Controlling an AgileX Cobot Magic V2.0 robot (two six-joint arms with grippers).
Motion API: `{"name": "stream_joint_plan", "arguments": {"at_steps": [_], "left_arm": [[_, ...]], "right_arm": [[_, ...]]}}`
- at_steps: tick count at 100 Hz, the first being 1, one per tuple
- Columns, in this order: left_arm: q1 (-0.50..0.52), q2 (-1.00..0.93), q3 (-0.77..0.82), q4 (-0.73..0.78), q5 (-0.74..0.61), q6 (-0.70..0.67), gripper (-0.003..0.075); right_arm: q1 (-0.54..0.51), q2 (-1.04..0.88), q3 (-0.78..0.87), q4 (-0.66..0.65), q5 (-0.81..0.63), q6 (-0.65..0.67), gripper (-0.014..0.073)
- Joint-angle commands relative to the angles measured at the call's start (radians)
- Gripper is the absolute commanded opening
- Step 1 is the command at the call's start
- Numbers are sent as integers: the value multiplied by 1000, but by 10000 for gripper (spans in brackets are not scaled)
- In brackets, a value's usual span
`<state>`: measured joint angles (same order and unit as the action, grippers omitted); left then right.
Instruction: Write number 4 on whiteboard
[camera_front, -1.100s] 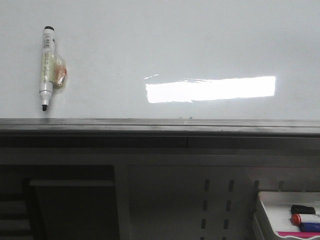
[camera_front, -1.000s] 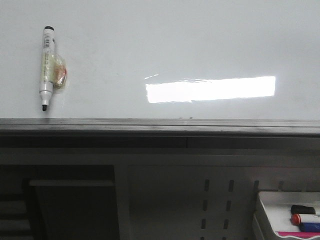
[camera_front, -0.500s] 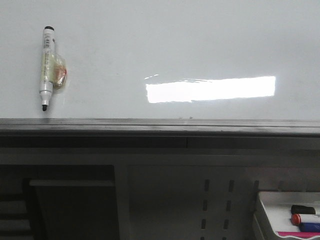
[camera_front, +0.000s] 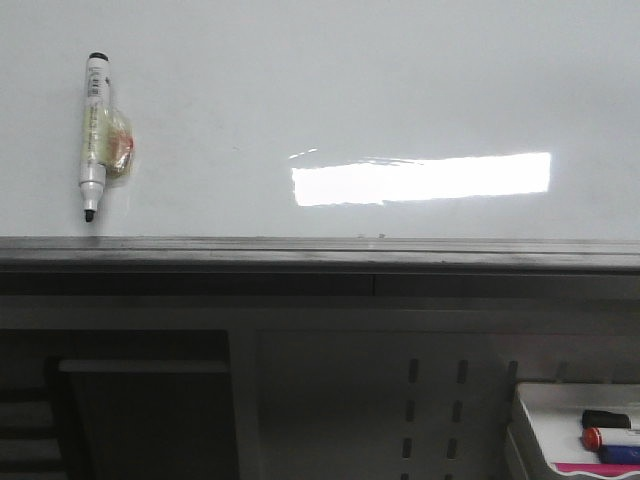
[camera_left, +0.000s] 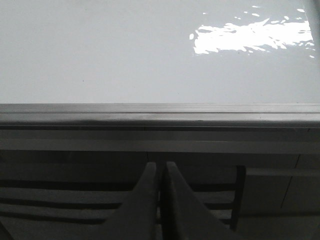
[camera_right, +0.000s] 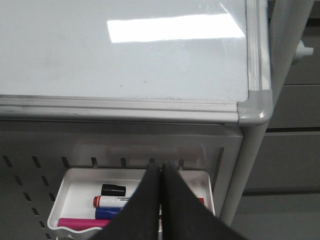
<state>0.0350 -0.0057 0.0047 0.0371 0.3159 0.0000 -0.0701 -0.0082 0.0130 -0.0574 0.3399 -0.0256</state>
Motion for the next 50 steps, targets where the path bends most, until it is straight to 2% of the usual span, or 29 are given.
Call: {"name": "stream_joint_plan", "arguments": {"at_steps": [1,30,50], "left_arm": [[3,-25,33,1,-108,0,-20],[3,-25,33,1,-111,0,-20],[3,-25,33,80,-109,0,-20]], "right_arm": [[-5,-17,20,-20,-27,-3,-64],[-5,-17,20,-38,-34,-3,-64],[-5,-17,20,-81,-40,-3,-64]]}}
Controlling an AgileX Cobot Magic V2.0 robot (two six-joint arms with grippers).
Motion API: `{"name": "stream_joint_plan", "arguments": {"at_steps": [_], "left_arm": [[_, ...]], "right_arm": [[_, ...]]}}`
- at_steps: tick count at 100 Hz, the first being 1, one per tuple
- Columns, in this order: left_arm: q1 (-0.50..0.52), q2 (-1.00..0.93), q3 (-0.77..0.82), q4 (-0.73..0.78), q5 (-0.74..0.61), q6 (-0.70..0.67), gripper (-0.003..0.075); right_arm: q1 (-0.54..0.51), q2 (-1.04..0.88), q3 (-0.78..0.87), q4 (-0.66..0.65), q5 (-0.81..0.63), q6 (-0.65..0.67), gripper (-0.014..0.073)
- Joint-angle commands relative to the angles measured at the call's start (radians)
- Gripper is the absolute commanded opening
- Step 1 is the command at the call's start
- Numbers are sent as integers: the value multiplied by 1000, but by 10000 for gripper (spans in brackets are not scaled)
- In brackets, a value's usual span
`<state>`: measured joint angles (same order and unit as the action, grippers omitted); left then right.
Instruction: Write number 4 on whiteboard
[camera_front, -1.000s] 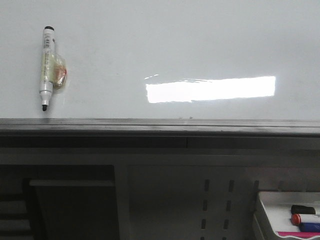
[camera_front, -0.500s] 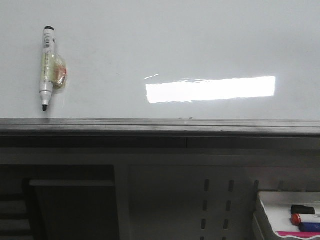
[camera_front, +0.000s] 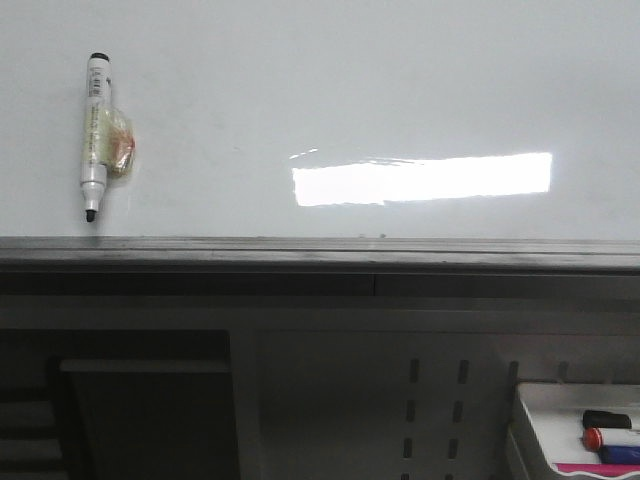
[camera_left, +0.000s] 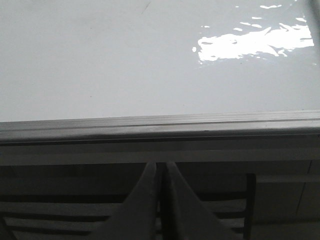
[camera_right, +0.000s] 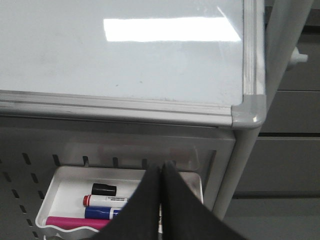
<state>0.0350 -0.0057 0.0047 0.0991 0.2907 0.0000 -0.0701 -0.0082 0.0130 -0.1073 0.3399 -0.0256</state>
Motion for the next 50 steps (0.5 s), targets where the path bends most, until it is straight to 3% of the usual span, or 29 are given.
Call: {"name": "stream_joint_plan", "arguments": {"at_steps": [1,18,39,50], "left_arm": [[3,-25,33,18,-84,0,-20],[3,-25,33,16,-101,0,-20],[1,-25,33,-46,-179,0,-20],[1,-18,33,-59,-184,0,-20]], "right_arm": [[-5,-17,20,-31,-40,-3,-64],[-5,-17,20,-31,-99,-3,-64],[-5,-17,20,-4,-276,-1,-64],[-5,0,20,96,-262,8,-64]]}}
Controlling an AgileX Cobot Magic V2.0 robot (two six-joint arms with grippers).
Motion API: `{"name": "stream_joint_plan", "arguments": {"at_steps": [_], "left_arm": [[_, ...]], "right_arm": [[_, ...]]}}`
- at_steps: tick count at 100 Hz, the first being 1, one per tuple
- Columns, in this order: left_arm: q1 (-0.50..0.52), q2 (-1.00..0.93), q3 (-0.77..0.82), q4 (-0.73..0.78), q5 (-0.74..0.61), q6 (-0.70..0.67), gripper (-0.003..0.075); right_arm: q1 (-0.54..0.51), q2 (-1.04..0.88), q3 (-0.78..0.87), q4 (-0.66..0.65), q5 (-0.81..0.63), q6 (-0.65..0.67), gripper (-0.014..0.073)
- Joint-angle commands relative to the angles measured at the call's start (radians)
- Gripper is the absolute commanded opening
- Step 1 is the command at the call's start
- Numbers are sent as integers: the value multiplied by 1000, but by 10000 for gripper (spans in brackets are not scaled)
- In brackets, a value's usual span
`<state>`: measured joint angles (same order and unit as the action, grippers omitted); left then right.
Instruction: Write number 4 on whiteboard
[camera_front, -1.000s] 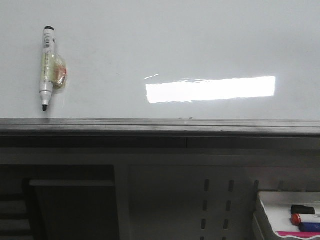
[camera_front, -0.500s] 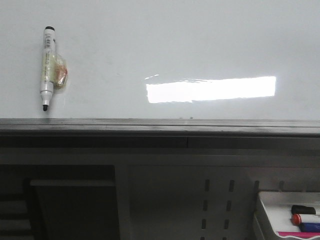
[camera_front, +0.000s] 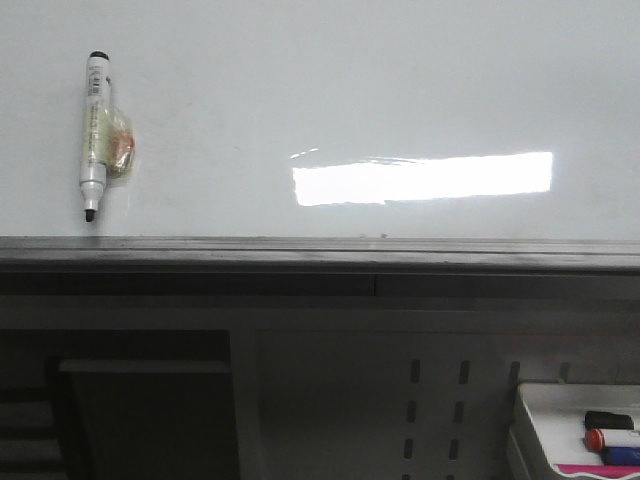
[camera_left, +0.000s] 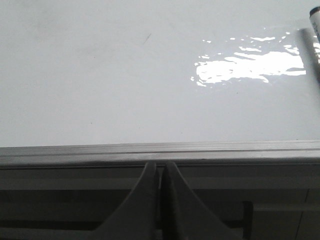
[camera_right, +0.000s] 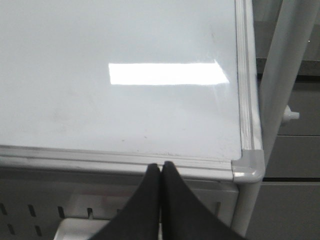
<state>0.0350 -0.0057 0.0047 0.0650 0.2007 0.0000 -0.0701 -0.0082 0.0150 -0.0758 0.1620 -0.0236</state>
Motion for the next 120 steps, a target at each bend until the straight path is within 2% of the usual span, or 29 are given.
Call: {"name": "stream_joint_plan", "arguments": {"at_steps": [1,8,22,29,44,62,67,71,73,74,76,79,84,89,106,120], "left_arm": [[1,-19,31,-25,-94,0,-20],[1,1,18,-42,-97,0,-20],[1,72,-49,-45,-69,0,-20],[1,134,-81,-55,-51,0,-20],[-1,246,-153,-78,-51,0,-20],[-1,340,-222,-78,-51,0,-10],[-5,361,-228,-78,-60,5,42],[-5,378,-228,-78,-78,5,125],[-5,387,-228,-78,-98,0,195],[-5,390,-228,-80,-102,5,195],[-5,400,-228,-80,-115,5,268],[-5,407,-228,-80,-137,5,337],[-5,427,-228,-80,-186,0,433],[-5,453,-228,-92,-257,0,490],[-63,532,-230,-133,-379,0,491],[-218,607,-230,-129,-456,0,491]], "right_arm": [[-5,1,18,76,-77,6,-64],[-5,31,6,147,-62,6,-64],[-5,120,-52,185,-27,7,-64],[-5,196,-89,260,-26,8,-64],[-5,358,-199,272,37,8,-64],[-5,470,-259,284,25,8,-64],[-5,481,-259,284,22,8,-64],[-5,488,-259,283,22,8,-64],[-5,489,-259,283,22,8,-64],[-5,491,-259,283,22,8,-64],[-5,492,-259,283,22,8,-64],[-5,492,-259,283,22,8,-64],[-5,492,-259,283,22,8,-64],[-5,492,-259,283,20,8,-64],[-5,492,-259,283,1,8,-64],[-5,492,-259,283,16,8,-64]]}}
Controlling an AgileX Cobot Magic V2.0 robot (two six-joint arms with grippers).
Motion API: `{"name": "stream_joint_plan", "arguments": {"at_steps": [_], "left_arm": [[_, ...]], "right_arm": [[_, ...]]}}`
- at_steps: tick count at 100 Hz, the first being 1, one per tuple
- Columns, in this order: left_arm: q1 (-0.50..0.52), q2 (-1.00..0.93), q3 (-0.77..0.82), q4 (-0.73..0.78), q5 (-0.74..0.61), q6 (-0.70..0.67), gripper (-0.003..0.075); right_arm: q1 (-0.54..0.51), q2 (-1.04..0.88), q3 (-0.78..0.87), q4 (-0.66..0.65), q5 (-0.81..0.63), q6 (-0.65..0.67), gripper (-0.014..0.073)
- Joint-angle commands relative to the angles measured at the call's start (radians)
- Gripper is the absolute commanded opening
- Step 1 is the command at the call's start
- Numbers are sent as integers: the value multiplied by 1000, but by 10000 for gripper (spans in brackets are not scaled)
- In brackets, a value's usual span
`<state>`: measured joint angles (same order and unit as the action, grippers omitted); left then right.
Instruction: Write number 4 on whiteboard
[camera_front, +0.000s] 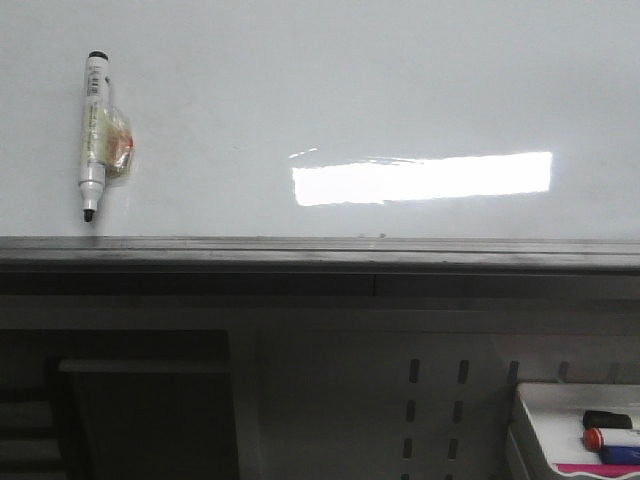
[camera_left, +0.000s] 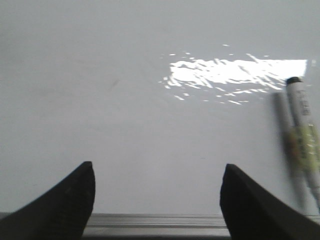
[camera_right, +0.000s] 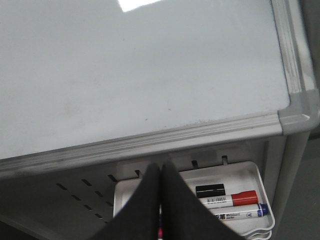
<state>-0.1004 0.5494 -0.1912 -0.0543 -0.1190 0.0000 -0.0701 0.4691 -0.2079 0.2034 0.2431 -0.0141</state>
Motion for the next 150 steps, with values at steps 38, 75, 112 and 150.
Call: {"name": "stream_joint_plan", "arguments": {"at_steps": [38,75,112,150], "left_arm": [[-458,442,-103,-99,-334,0,491],[-474,703,-231,-150,-426,0,491],[-474,784,-239,-233,-364,5,-26],[-474,704,-239,38,-365,7,-20]], "right_arm": [[-5,14,-36,4,-73,-2,-64],[-5,14,-36,4,-71,-2,-64],[-5,14,-37,4,-71,-2,-64],[246,82,-118,4,34,-28,-64]]}}
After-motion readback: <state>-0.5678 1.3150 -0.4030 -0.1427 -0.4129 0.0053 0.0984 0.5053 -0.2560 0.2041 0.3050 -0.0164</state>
